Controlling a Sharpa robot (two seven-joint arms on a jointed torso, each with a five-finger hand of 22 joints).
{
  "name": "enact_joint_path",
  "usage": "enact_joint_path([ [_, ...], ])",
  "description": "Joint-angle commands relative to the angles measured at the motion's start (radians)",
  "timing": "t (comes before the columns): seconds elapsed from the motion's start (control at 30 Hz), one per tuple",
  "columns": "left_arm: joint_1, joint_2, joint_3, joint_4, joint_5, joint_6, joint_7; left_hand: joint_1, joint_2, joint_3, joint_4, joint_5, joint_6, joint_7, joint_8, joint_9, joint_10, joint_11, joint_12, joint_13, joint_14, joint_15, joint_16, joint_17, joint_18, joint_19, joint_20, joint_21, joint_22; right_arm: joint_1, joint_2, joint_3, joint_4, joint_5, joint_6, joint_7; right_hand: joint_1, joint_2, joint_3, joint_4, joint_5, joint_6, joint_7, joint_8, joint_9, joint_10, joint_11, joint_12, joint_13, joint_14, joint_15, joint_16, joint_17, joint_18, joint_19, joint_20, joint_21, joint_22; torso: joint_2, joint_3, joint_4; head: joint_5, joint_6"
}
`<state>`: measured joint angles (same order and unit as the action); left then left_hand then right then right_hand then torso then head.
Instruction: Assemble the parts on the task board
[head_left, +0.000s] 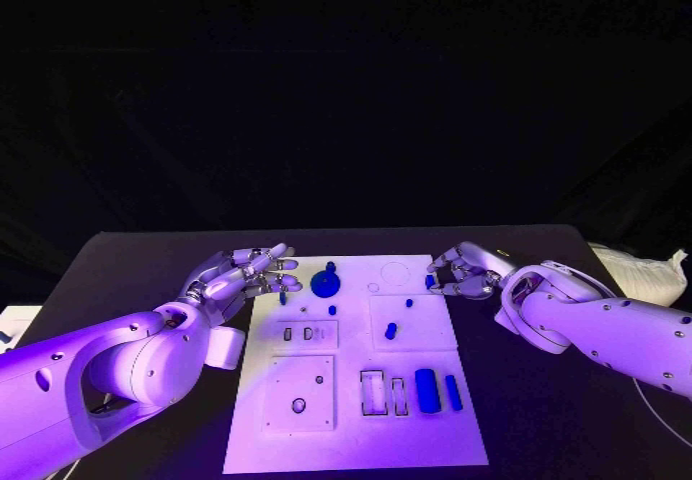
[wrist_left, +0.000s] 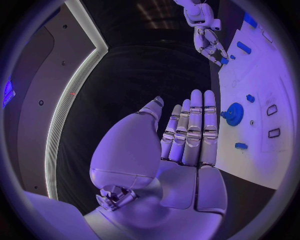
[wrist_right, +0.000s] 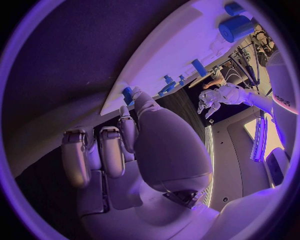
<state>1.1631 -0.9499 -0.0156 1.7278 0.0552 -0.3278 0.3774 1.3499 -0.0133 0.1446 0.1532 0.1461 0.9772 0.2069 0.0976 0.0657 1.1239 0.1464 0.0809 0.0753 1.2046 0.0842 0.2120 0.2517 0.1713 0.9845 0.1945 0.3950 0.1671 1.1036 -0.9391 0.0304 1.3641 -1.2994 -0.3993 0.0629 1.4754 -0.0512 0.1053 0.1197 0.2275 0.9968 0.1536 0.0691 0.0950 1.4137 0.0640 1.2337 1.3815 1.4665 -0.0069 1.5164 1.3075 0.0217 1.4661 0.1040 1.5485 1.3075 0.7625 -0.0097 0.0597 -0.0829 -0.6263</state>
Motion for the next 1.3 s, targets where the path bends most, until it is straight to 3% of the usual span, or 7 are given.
enact_joint_path([
  [0.03, 0.000, 0.002, 0.000, 0.001, 0.000, 0.019, 0.004, 0.006, 0.001, -0.001, -0.004, -0.003, -0.001, 0.009, -0.003, 0.000, -0.001, 0.004, -0.005, 0.001, -0.002, 0.006, -0.004, 0.001, 0.010, 0.005, 0.003, 0.001, -0.001, -0.002, 0.006, 0.000, -0.005, -0.013, 0.023, 0.005, 0.008, 0.005, 0.010, -0.001, -0.007, 0.010, -0.002, 0.003, 0.001, 0.012, -0.003, 0.007, -0.033, 0.084, -0.002, 0.007, 0.174, -0.013, 0.076, 0.001, 0.005, 0.229, 0.000, 0.0002, 0.0001, 0.000, 0.000],
  [0.77, 0.000, 0.005, 0.000, 0.000, 0.000, 0.018, 0.001, 0.004, 0.003, -0.001, -0.003, -0.003, -0.001, 0.009, -0.004, 0.000, -0.001, 0.004, -0.007, 0.002, -0.001, 0.006, -0.005, 0.003, 0.010, 0.005, 0.003, 0.001, -0.002, -0.006, 0.028, 0.000, -0.026, -0.011, 0.043, 0.009, 0.007, 0.022, 0.035, -0.010, -0.022, 0.055, -0.013, 0.010, 0.006, 0.022, -0.011, 0.021, -0.024, 0.086, -0.010, 0.012, 0.183, -0.014, 0.082, -0.006, 0.009, 0.236, 0.000, 0.0010, 0.0000, 0.000, -0.003],
  [1.17, 0.000, 0.004, 0.000, 0.001, 0.000, 0.017, 0.000, 0.004, 0.003, -0.001, -0.003, -0.003, -0.003, 0.009, -0.005, 0.000, -0.002, 0.004, -0.008, 0.002, -0.001, 0.006, -0.005, 0.004, 0.010, 0.005, 0.003, 0.001, -0.002, -0.006, 0.031, 0.000, -0.026, -0.003, 0.020, 0.013, 0.005, 0.044, 0.063, -0.026, -0.024, 0.138, -0.046, 0.041, 0.022, 0.026, -0.038, 0.023, -0.022, 0.087, -0.030, 0.014, 0.188, -0.015, 0.084, -0.022, 0.010, 0.239, 0.000, 0.0015, 0.0002, -0.001, -0.006],
  [1.3, 0.000, 0.003, 0.000, 0.001, 0.000, 0.016, -0.001, 0.004, 0.003, -0.001, -0.003, -0.003, -0.003, 0.009, -0.005, 0.000, -0.002, 0.004, -0.008, 0.002, -0.001, 0.006, -0.005, 0.004, 0.010, 0.005, 0.003, 0.001, -0.002, -0.006, 0.033, 0.002, -0.018, 0.003, -0.032, -0.001, -0.005, 0.049, 0.068, -0.025, -0.020, 0.153, -0.055, 0.048, 0.027, 0.029, -0.045, 0.024, -0.021, 0.088, -0.036, 0.014, 0.189, -0.016, 0.085, -0.028, 0.011, 0.241, 0.000, 0.0008, 0.0002, 0.001, -0.006],
])
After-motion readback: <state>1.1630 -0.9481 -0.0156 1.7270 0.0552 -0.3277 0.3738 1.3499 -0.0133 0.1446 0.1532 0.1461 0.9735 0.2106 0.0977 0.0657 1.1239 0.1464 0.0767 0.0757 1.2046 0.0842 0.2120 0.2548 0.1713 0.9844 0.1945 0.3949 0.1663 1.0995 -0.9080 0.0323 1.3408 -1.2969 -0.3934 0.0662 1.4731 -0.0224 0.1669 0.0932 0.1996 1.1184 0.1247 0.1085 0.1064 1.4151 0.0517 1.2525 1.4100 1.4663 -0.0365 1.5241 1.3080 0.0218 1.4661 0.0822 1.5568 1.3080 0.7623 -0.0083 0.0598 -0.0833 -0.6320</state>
